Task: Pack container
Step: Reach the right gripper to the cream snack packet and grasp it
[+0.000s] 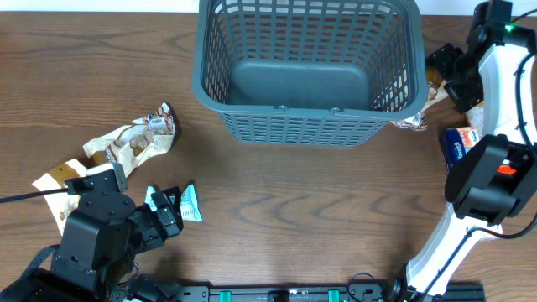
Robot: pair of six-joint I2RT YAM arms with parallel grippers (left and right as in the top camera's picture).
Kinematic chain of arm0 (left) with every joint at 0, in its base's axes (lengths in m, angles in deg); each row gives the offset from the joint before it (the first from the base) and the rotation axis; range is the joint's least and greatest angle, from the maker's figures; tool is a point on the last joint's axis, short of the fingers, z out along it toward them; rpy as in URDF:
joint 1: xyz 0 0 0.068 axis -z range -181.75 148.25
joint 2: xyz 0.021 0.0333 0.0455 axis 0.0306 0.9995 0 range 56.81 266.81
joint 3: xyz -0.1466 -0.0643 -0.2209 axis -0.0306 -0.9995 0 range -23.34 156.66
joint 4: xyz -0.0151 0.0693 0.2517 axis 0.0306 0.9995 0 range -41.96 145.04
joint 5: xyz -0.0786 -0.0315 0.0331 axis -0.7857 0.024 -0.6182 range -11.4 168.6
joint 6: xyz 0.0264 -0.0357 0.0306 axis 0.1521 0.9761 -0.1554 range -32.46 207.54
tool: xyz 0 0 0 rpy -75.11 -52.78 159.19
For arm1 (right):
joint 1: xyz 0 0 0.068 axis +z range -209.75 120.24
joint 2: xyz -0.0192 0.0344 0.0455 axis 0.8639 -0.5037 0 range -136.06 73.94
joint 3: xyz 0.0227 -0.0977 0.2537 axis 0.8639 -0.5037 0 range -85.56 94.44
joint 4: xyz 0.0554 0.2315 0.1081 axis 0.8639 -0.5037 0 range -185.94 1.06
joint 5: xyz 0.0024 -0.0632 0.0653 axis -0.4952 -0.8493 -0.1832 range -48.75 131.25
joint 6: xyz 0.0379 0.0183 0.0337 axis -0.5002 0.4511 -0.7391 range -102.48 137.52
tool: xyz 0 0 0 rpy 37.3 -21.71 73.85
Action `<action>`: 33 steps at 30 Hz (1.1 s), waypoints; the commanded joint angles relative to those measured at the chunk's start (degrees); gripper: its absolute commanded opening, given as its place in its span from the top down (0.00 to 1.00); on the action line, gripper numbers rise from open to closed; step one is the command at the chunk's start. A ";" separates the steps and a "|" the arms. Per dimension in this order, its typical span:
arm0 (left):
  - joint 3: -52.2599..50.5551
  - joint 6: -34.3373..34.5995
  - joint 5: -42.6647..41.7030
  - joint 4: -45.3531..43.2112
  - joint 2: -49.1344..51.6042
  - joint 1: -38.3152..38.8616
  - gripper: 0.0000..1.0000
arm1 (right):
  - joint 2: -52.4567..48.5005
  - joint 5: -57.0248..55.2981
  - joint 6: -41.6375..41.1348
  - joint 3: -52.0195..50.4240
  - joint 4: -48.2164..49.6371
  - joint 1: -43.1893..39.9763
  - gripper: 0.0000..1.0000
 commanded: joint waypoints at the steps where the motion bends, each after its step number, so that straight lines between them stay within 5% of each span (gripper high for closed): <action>1: 0.37 0.35 0.81 0.28 0.22 -0.35 0.01 | -2.25 -0.76 -0.92 -3.82 1.84 -0.13 0.01; 33: 0.37 0.57 0.59 0.33 0.22 -0.35 0.01 | -2.27 2.21 2.99 -19.34 15.82 2.75 0.01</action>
